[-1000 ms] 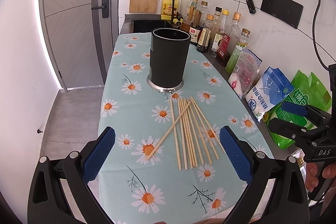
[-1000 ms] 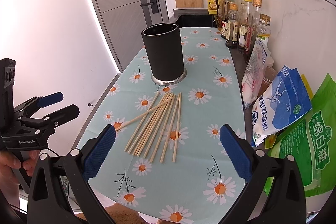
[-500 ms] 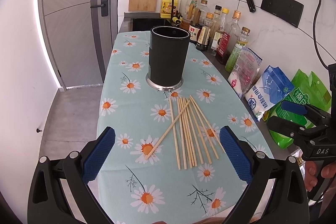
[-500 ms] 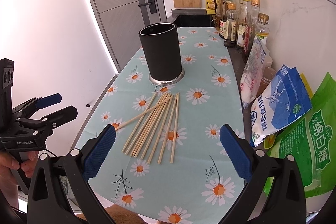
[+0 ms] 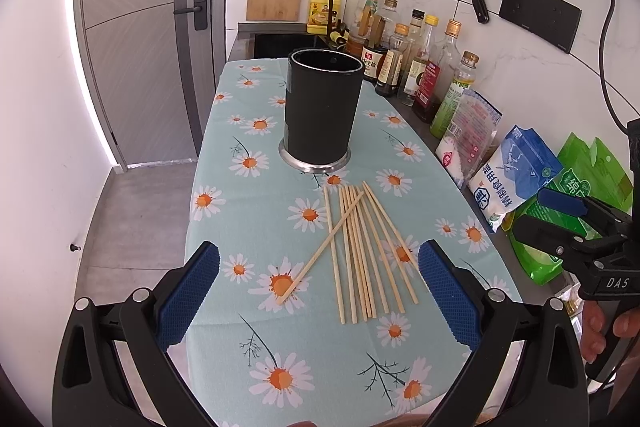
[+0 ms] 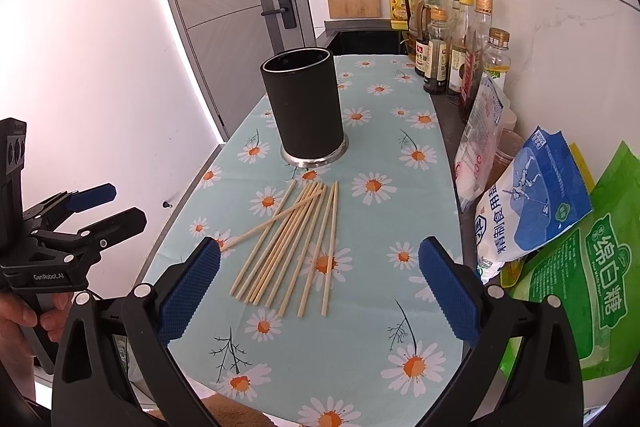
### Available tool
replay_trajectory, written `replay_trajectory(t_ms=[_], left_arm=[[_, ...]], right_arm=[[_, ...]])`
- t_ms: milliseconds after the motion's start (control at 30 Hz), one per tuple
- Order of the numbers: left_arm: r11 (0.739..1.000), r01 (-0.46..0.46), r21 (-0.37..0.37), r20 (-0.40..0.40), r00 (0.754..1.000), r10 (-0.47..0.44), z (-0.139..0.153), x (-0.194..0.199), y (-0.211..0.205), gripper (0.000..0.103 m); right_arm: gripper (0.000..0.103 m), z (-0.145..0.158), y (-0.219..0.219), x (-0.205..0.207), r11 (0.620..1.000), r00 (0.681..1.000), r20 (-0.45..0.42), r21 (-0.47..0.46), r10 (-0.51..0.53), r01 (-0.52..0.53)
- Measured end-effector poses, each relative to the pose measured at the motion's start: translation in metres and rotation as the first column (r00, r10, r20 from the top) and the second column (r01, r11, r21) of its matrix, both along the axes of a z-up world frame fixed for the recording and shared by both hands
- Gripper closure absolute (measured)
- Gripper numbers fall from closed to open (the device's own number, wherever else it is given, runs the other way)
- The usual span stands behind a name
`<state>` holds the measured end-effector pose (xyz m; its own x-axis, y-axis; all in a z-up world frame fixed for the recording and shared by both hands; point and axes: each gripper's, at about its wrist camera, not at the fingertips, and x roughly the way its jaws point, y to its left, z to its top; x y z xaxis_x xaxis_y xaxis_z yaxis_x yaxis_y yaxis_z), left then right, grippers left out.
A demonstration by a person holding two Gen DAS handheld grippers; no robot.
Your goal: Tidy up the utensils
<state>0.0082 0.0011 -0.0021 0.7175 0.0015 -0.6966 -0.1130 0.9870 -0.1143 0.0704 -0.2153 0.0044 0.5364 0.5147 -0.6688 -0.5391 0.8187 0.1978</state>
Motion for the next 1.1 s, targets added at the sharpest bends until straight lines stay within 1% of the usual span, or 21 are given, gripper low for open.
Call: replay_trajectory(t_ms=[567,733,967,1067,1100], left_arm=[[1.0,0.0,-0.001,-0.005,1.0,0.0,0.0,0.002,0.001,0.006],[1.0,0.008,-0.002,-0.035,0.999,-0.008,-0.005,0.01,0.006,0.006],[0.996,0.082,0.022,-0.088,0.993,-0.08,-0.012,0.029,0.011,0.007],[0.991,0.13,0.0,-0.13,0.983,-0.129,-0.017,0.042,0.016,0.007],[0.987,0.158,-0.041,-0.152,0.975,-0.162,-0.021,0.048,0.018,0.007]], right_arm=[[0.004,-0.002,0.004,0.002,1.0,1.0,-0.011,-0.008,0.004,-0.004],[0.004,-0.008,0.007,0.007,1.0,0.999,-0.035,-0.018,0.004,-0.005],[0.004,-0.014,0.008,0.024,1.0,0.997,-0.074,-0.016,-0.002,0.001],[0.004,-0.018,0.01,0.036,1.0,0.994,-0.111,-0.011,-0.002,0.001],[0.004,-0.02,0.011,0.039,1.0,0.993,-0.122,-0.01,0.002,-0.003]])
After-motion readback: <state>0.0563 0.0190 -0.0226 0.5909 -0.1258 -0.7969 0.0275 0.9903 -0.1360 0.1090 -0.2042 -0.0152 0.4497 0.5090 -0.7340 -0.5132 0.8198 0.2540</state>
